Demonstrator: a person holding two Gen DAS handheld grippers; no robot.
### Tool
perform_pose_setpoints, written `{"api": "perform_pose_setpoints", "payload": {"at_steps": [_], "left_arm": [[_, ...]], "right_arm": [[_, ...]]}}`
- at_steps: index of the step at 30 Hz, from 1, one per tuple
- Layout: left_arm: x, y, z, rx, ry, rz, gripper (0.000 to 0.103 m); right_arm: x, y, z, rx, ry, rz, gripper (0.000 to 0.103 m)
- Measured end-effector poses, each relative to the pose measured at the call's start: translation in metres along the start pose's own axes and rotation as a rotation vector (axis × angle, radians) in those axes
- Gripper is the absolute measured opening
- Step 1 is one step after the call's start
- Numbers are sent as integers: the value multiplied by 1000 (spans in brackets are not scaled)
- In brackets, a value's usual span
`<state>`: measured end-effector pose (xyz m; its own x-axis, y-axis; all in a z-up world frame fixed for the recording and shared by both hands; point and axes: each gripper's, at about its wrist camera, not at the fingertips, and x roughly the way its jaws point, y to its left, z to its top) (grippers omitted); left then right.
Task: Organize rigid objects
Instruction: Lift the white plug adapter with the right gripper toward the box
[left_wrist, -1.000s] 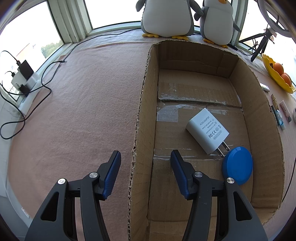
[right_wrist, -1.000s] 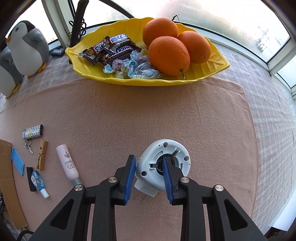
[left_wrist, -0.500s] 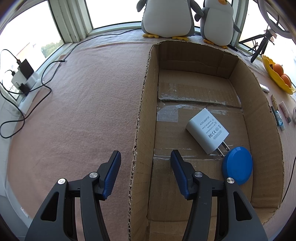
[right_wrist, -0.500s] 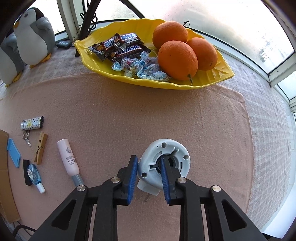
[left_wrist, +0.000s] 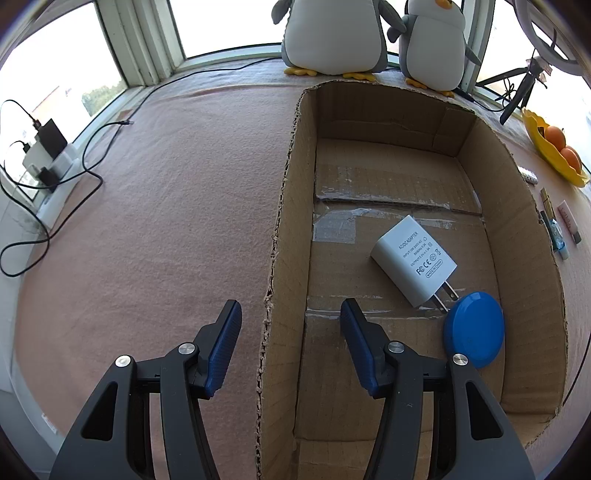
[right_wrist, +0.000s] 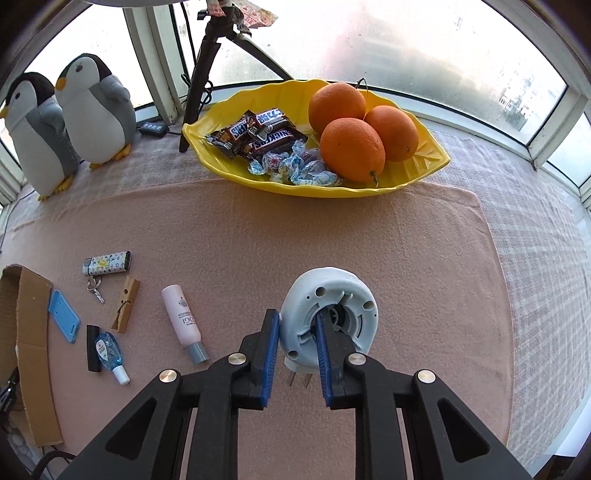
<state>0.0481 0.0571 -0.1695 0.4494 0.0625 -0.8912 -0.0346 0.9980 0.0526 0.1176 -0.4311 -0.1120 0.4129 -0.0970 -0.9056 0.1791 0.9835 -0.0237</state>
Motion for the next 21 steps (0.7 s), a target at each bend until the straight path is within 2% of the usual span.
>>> {"api": "perform_pose_setpoints", "payload": {"at_steps": [4, 11, 21], "left_arm": [[0, 0, 0, 1, 0, 1, 56], [-1, 0, 0, 0, -1, 1, 56], [-2, 0, 2, -5, -3, -2, 55]], "right_arm": [[-22, 28, -1, -45, -53, 40, 18], [-67, 102, -5, -159, -135, 188, 18], [-90, 217, -17, -331, -162, 371, 18]]}}
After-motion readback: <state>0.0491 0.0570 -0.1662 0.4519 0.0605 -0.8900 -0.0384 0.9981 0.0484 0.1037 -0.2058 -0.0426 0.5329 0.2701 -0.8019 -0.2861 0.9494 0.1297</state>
